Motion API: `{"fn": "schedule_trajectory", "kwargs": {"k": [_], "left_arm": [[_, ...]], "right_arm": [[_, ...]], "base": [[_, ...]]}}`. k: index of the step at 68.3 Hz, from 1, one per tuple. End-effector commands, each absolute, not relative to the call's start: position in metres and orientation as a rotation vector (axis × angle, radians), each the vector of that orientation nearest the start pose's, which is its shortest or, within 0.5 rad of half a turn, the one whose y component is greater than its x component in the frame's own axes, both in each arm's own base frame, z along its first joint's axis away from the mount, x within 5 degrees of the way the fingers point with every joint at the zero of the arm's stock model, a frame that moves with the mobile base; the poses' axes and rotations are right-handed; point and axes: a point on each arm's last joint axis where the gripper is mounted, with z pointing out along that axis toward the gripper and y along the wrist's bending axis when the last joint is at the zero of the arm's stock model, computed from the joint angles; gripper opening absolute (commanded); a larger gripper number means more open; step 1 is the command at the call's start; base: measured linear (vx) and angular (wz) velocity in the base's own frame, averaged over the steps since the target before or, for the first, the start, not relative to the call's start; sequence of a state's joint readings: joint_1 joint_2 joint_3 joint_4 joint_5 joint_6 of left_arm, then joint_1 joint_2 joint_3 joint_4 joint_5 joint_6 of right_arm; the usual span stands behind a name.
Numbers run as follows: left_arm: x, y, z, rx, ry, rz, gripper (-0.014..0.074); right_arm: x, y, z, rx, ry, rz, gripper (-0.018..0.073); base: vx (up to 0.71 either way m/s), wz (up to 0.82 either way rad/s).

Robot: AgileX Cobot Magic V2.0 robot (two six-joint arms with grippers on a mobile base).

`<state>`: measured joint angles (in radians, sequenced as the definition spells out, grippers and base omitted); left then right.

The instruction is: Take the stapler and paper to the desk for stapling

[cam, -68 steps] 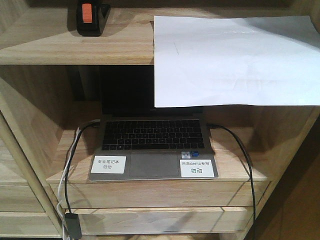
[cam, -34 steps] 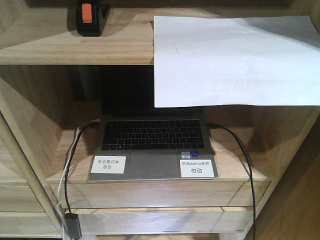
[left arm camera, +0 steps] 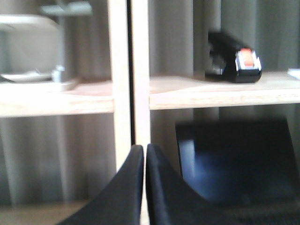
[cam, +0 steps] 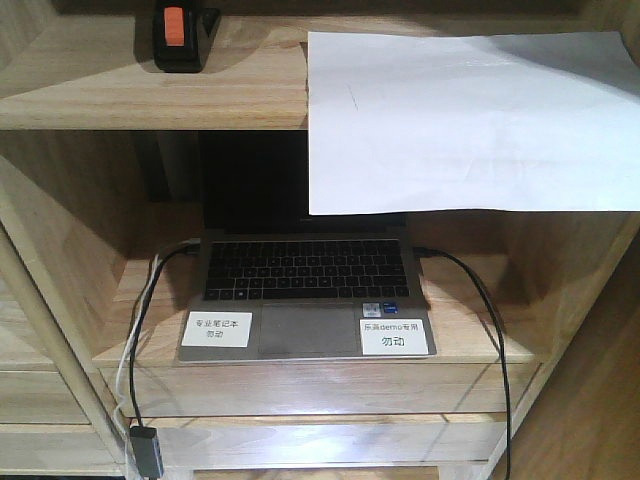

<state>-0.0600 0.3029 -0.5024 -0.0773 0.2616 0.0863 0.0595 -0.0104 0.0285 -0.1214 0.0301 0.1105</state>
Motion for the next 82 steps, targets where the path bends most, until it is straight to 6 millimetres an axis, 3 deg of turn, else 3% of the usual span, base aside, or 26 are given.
{"fn": "schedule_trajectory", "kwargs": {"k": [1,34,43,64,71,82], "left_arm": [[0.0722,-0.0070,0.3661,0.072,1.538,-0.070,-0.0006],[0.0771,-0.0071,0.3729,0.070,1.520,-0.068,0.0019],[0.0771,-0.0071,0.3730,0.070,1.519,-0.068,0.0109],[0.0770,-0.0071,0.3741,0.068,1.507,-0.068,0.0492],[0.0770,-0.0070,0.3751,0.067,1.496,-0.068,0.0545],[0.0770,-0.0070,0.3751,0.065,1.496,-0.069,0.0543]], "right_arm": [[0.0565,0.0036,0.2007,-0.057,1.473,0.035,-0.0009],[0.0565,0.0036,0.2007,-0.057,1.473,0.035,-0.0009],[0.0565,0.0036,0.2007,-0.057,1.473,0.035,-0.0009],[0.0565,0.0036,0.2006,-0.056,1.474,0.035,-0.0009],[0.0565,0.0036,0.2006,-0.056,1.474,0.035,-0.0009],[0.0565,0.0036,0.2006,-0.056,1.474,0.035,-0.0009]], "base": [[0.00,0.00],[0.00,0.00],[0.00,0.00],[0.00,0.00],[0.00,0.00],[0.00,0.00]]}}
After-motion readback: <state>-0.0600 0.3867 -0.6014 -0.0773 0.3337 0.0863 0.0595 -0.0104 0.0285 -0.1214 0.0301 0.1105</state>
